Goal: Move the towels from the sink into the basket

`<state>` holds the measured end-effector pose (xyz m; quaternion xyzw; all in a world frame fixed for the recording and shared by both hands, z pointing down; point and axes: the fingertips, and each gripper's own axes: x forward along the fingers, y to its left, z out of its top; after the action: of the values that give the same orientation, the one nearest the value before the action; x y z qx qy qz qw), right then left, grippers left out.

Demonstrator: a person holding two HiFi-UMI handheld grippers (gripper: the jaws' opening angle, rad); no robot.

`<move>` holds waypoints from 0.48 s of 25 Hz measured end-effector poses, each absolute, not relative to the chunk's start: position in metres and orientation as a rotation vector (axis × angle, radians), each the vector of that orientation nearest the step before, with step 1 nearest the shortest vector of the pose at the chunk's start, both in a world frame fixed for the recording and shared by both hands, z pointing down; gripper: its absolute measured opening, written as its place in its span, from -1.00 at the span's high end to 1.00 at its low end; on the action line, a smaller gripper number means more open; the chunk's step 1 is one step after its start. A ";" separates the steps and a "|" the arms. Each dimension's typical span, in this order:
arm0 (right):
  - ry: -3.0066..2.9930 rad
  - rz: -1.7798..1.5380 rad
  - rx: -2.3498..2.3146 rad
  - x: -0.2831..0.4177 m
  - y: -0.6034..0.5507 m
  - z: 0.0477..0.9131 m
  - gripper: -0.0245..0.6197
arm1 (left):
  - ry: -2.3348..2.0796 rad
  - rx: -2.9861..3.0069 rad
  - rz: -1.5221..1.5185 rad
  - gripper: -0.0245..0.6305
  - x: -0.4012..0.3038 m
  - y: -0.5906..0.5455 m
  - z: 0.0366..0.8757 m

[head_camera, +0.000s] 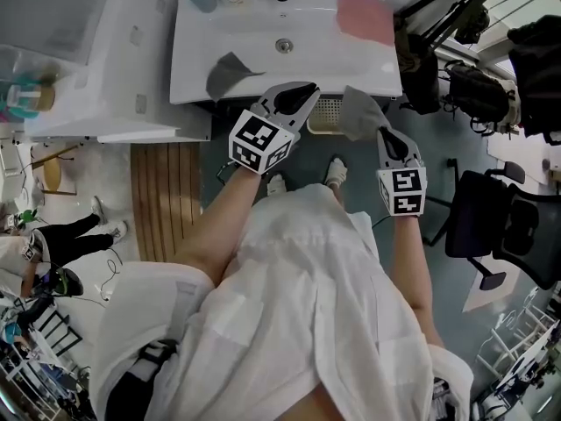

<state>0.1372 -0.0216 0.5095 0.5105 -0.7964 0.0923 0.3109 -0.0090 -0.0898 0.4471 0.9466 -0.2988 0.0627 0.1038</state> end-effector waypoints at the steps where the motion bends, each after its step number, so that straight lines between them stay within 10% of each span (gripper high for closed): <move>1: -2.104 0.241 1.351 0.137 -0.021 0.508 0.82 | -0.880 2.792 0.184 0.83 -0.009 -0.089 0.447; 12: -2.099 0.262 1.360 0.141 -0.023 0.513 0.82 | -0.875 2.791 0.191 0.83 -0.008 -0.089 0.450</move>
<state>0.1408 -0.0231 0.5130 0.5145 -0.7939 0.0990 0.3084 -0.0075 -0.0889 0.4504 0.9469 -0.2969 0.0647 0.1051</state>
